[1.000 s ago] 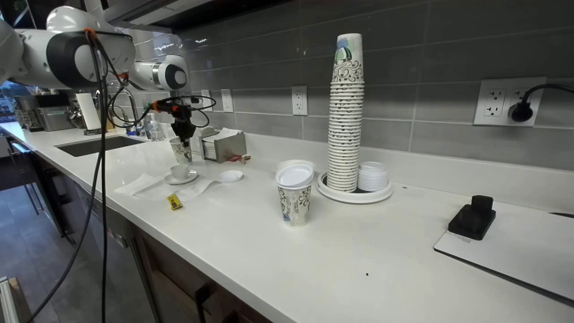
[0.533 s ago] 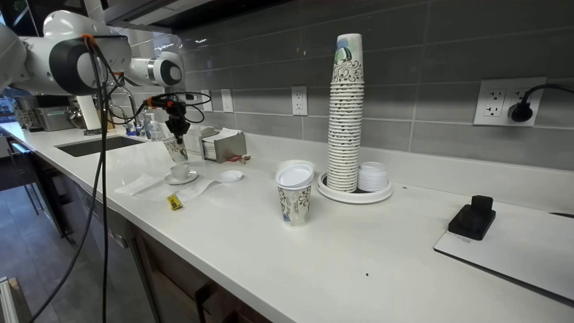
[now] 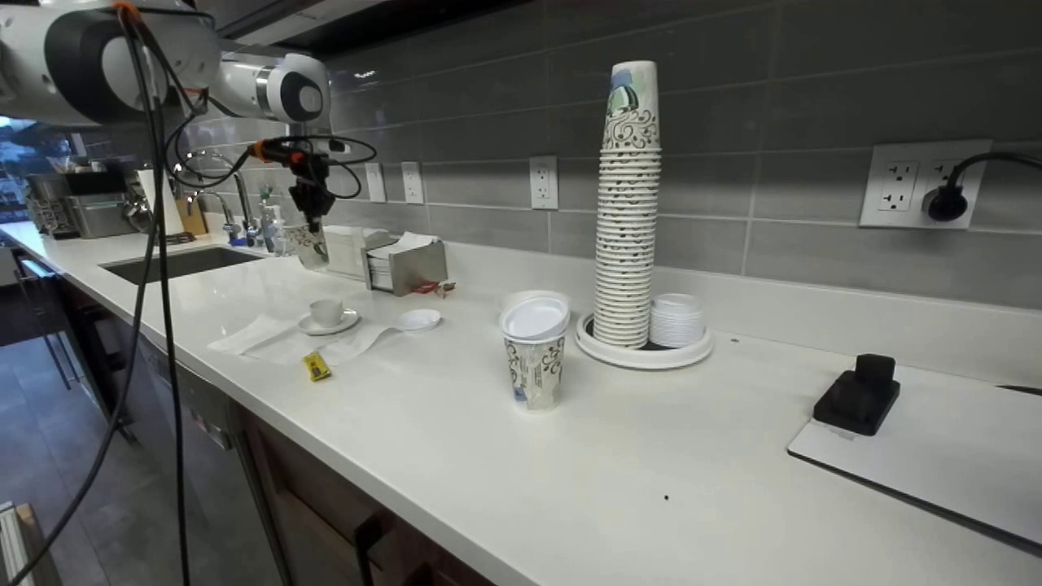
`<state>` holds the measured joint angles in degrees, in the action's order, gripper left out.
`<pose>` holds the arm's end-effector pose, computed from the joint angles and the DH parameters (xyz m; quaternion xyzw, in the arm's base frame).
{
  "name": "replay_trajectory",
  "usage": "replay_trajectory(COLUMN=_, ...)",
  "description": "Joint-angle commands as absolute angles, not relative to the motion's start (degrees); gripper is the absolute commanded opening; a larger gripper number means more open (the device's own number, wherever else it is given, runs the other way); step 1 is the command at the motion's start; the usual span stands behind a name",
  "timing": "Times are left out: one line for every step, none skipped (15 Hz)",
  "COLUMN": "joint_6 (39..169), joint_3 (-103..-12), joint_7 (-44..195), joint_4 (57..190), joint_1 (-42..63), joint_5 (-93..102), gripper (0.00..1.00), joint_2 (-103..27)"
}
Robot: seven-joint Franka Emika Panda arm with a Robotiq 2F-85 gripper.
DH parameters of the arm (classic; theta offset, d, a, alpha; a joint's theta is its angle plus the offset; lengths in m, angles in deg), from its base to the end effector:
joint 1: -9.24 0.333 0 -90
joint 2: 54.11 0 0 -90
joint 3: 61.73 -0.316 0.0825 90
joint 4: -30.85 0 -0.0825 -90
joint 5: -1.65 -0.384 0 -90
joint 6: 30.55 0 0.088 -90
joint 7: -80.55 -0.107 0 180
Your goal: Pick up the white paper cup and move it to the right of the kitchen counter
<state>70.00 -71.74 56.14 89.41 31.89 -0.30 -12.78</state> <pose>0.6537 0.3710 0.4306 -0.9961 -0.0469 0.0257 0.0702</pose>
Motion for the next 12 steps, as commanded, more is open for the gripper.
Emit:
replay_trajectory(joint_6=74.65, joint_3=-72.98, joint_7=54.46, joint_4=103.17, joint_1=29.21, joint_5=-5.22, gripper=0.01, joint_2=-21.81)
replay_trajectory(joint_6=75.89, joint_3=-72.93, joint_7=53.98, joint_4=105.66, joint_1=28.88, joint_5=-6.40, gripper=0.01, joint_2=-23.21)
replay_trajectory(joint_6=77.45, joint_3=-72.81, joint_7=53.15, joint_4=108.21, joint_1=28.65, joint_5=-7.61, gripper=0.01, joint_2=-24.64)
replay_trajectory(joint_6=79.47, joint_3=-72.77, joint_7=52.71, joint_4=110.80, joint_1=28.46, joint_5=-8.80, gripper=0.01, joint_2=-26.03)
replay_trajectory(joint_6=82.19, joint_3=-72.70, joint_7=52.89, joint_4=113.49, joint_1=28.50, joint_5=-9.50, gripper=0.01, joint_2=-27.38)
replay_trajectory(joint_6=76.97, joint_3=-71.61, joint_7=53.93, joint_4=104.17, joint_1=29.86, joint_5=-7.19, gripper=0.01, joint_2=-21.86)
replay_trajectory(joint_6=77.65, joint_3=-71.59, joint_7=53.94, joint_4=105.43, joint_1=29.83, joint_5=-7.28, gripper=0.04, joint_2=-22.51)
replay_trajectory(joint_6=77.60, joint_3=-71.55, joint_7=53.93, joint_4=105.29, joint_1=29.89, joint_5=-7.26, gripper=0.04, joint_2=-22.46)
replay_trajectory(joint_6=77.59, joint_3=-71.54, joint_7=53.93, joint_4=105.14, joint_1=29.92, joint_5=-7.26, gripper=0.04, joint_2=-22.39)
replay_trajectory(joint_6=77.59, joint_3=-71.53, joint_7=53.93, joint_4=105.10, joint_1=29.92, joint_5=-7.26, gripper=0.04, joint_2=-22.29)
replay_trajectory(joint_6=77.59, joint_3=-71.50, joint_7=53.94, joint_4=105.10, joint_1=29.92, joint_5=-7.26, gripper=0.01, joint_2=-22.24)
replay_trajectory(joint_6=78.11, joint_3=-71.41, joint_7=53.32, joint_4=106.94, joint_1=29.38, joint_5=-8.06, gripper=0.01, joint_2=-23.47)
